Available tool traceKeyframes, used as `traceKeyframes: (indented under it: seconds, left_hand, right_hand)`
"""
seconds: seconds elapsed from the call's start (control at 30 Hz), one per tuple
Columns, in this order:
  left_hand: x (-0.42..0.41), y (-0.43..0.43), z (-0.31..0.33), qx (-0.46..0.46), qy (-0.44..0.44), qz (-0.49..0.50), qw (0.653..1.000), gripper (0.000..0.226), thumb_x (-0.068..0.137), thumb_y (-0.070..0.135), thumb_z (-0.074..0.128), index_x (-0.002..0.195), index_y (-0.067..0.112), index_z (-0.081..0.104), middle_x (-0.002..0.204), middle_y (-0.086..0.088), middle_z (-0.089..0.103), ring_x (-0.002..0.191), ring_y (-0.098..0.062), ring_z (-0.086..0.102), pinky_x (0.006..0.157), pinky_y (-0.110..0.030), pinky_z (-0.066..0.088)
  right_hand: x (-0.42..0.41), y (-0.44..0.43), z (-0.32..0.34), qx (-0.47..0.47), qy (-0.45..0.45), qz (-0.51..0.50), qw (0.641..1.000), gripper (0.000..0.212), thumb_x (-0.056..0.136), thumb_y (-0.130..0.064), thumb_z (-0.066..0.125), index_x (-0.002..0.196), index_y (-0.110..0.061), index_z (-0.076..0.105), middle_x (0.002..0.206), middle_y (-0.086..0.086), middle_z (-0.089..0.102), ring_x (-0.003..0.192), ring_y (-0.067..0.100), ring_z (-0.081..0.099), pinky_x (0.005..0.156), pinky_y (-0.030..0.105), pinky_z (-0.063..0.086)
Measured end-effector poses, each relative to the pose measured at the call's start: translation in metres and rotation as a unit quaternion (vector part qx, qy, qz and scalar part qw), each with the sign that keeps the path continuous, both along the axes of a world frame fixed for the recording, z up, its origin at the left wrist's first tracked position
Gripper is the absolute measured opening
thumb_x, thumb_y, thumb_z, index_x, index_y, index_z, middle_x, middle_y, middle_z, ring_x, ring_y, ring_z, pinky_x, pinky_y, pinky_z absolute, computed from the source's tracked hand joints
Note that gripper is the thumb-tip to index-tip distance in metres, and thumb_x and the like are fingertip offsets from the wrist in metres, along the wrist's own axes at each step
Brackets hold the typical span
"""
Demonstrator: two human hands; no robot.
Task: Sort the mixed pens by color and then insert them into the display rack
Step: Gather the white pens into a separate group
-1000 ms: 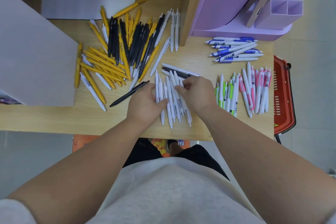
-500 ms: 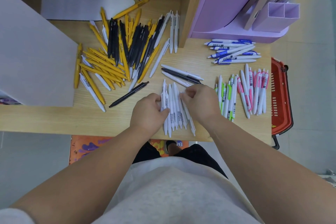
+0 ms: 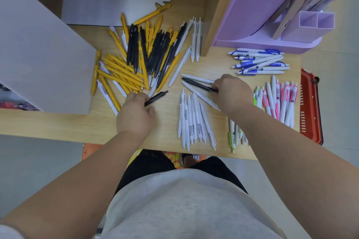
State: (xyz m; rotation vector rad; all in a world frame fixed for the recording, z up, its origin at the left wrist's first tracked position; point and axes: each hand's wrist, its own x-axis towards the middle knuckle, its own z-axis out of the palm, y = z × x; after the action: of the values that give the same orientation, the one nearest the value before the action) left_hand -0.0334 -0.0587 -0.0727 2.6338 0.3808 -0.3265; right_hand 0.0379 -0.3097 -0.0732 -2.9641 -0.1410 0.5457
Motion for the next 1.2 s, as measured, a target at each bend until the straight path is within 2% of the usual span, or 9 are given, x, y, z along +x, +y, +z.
traceKeyframes:
  seconds: [0.23,0.3,0.37,0.47,0.6,0.7,0.8,0.97,1.2]
  left_hand:
    - [0.003,0.017,-0.002,0.036,0.033,-0.036,0.998,0.016,0.091,0.024,0.064,0.1,0.013,0.071,0.098,-0.008,0.061,0.08,-0.027,0.061,0.063,-0.035,0.05]
    - [0.002,0.021,-0.002,0.032,0.046,-0.032,0.998,0.014,0.087,0.026,0.065,0.092,0.014,0.07,0.089,-0.004,0.062,0.075,-0.024,0.059,0.059,-0.032,0.048]
    - [-0.005,0.026,0.0,0.031,0.068,-0.026,0.997,0.013,0.083,0.028,0.067,0.087,0.015,0.067,0.08,0.0,0.061,0.07,-0.021,0.058,0.056,-0.029,0.044]
    - [-0.018,0.036,0.001,0.012,0.079,-0.007,0.997,0.019,0.079,0.027,0.069,0.094,0.016,0.065,0.077,0.003,0.062,0.071,-0.021,0.057,0.057,-0.03,0.045]
    - [-0.031,0.053,0.001,-0.004,0.085,0.02,0.996,0.025,0.079,0.024,0.069,0.102,0.017,0.063,0.07,0.01,0.055,0.071,-0.019,0.053,0.055,-0.027,0.037]
    - [-0.033,0.066,0.001,-0.012,0.085,0.046,0.995,0.026,0.08,0.023,0.069,0.104,0.016,0.063,0.074,0.005,0.061,0.073,-0.02,0.055,0.058,-0.03,0.044]
    - [-0.03,0.076,0.0,-0.021,0.073,0.064,0.995,0.025,0.083,0.021,0.068,0.107,0.015,0.063,0.083,-0.001,0.065,0.075,-0.023,0.057,0.063,-0.033,0.048]
    - [-0.018,0.088,-0.005,-0.033,0.038,0.038,0.998,0.025,0.086,0.018,0.065,0.109,0.012,0.062,0.084,-0.005,0.065,0.076,-0.026,0.059,0.063,-0.033,0.047]
    - [0.019,0.085,-0.007,-0.031,0.023,0.004,0.999,0.024,0.085,0.015,0.064,0.108,0.009,0.063,0.093,-0.009,0.064,0.079,-0.021,0.052,0.063,-0.029,0.035]
  right_hand:
    - [-0.01,0.0,0.029,0.04,-0.004,0.003,0.999,0.017,0.083,-0.031,0.066,0.084,-0.015,0.068,0.08,0.003,0.056,0.072,0.027,0.055,0.058,0.03,0.042]
    - [-0.016,0.007,0.041,0.087,0.01,-0.031,0.996,0.016,0.079,-0.032,0.069,0.082,-0.016,0.069,0.078,0.002,0.062,0.073,0.024,0.059,0.059,0.032,0.048]
    - [-0.023,0.023,0.053,0.155,0.058,-0.06,0.984,0.015,0.077,-0.03,0.072,0.085,-0.017,0.072,0.078,0.0,0.067,0.075,0.02,0.062,0.065,0.034,0.054]
    - [-0.037,0.061,0.055,0.229,0.151,-0.063,0.959,0.021,0.076,-0.027,0.075,0.094,-0.017,0.074,0.083,-0.002,0.071,0.078,0.015,0.065,0.071,0.031,0.055]
    - [-0.052,0.105,0.038,0.247,0.256,-0.058,0.933,0.025,0.078,-0.022,0.072,0.099,-0.009,0.068,0.084,0.009,0.072,0.075,0.022,0.066,0.073,0.038,0.058]
    - [-0.055,0.123,0.026,0.225,0.31,-0.051,0.922,0.027,0.079,-0.018,0.07,0.1,-0.002,0.065,0.087,0.016,0.071,0.079,0.032,0.069,0.075,0.046,0.059]
    - [-0.056,0.135,0.017,0.217,0.311,-0.04,0.924,0.028,0.079,-0.017,0.068,0.101,0.0,0.064,0.09,0.016,0.07,0.082,0.032,0.068,0.075,0.046,0.059]
    - [-0.042,0.149,0.012,0.177,0.248,0.004,0.952,0.026,0.084,-0.022,0.067,0.103,-0.004,0.065,0.098,0.01,0.065,0.085,0.022,0.057,0.069,0.033,0.049]
    - [-0.012,0.147,0.016,0.14,0.182,0.0,0.973,0.022,0.085,-0.021,0.063,0.095,-0.003,0.07,0.095,0.013,0.069,0.087,0.027,0.063,0.074,0.039,0.056]
